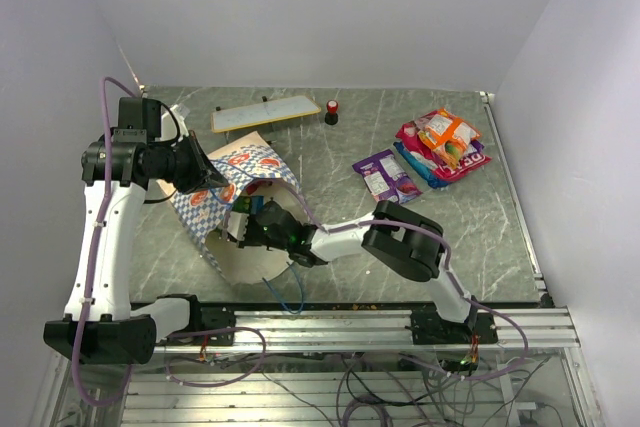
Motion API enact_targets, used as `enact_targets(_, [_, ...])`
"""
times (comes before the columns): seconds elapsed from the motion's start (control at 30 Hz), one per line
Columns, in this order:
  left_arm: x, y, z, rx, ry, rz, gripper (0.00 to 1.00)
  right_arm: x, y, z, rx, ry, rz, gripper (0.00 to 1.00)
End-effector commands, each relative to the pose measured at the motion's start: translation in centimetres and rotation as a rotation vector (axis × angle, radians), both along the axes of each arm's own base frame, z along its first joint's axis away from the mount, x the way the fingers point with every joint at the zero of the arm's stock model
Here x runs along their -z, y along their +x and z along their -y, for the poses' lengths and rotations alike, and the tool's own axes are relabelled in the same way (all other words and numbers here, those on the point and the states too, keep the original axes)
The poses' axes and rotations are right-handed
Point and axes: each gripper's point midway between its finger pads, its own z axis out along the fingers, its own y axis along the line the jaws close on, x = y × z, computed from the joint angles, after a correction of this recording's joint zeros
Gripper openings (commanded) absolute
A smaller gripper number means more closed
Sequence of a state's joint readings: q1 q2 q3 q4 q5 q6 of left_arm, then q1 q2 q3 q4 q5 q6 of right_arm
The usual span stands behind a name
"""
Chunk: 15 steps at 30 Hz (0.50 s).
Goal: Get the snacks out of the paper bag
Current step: Take out the snack from the paper bag.
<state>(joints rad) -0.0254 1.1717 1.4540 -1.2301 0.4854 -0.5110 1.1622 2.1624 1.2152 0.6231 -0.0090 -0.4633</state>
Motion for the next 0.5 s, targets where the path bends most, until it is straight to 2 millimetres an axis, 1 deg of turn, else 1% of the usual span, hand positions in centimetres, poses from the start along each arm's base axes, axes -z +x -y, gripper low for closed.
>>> enact_targets(0.0, [-0.4, 0.0, 0.2, 0.019, 0.002, 0.021, 0.07, -2.4, 0.2, -0.1, -0.008, 0.037, 0.036, 0.18])
enact_targets(0.07, [-0.4, 0.0, 0.1, 0.018, 0.004, 0.025, 0.07, -2.9, -0.2, -0.2, -0.035, 0.053, 0.039, 0.21])
enact_targets(0.1, [-0.4, 0.0, 0.1, 0.019, 0.003, 0.025, 0.07, -3.3, -0.4, -0.3, -0.048, 0.071, 0.045, 0.26])
enact_targets(0.13, [-0.4, 0.0, 0.2, 0.019, 0.001, 0.026, 0.07, -3.7, -0.6, -0.5, -0.064, 0.092, 0.046, 0.36])
enact_targets(0.17, [-0.4, 0.0, 0.2, 0.02, -0.001, 0.027, 0.07, -3.9, -0.8, -0.9, -0.075, 0.106, 0.047, 0.53])
enact_targets(0.2, [-0.4, 0.1, 0.2, 0.022, -0.002, 0.028, 0.07, -4.1, -0.6, -1.3, -0.074, 0.114, 0.048, 0.59])
enact_targets(0.23, [-0.4, 0.1, 0.3, 0.023, -0.004, 0.029, 0.07, -4.2, -0.3, -1.7, -0.069, 0.123, 0.053, 0.63])
enact_targets(0.33, [-0.5, 0.2, 0.3, 0.028, -0.004, 0.032, 0.07, -4.1, 0.6, -2.9, -0.055, 0.146, 0.075, 0.71])
enact_targets(0.47, [-0.7, 0.2, 0.4, 0.036, -0.007, 0.034, 0.07, -3.0, 1.9, -4.3, -0.017, 0.143, 0.087, 0.75])
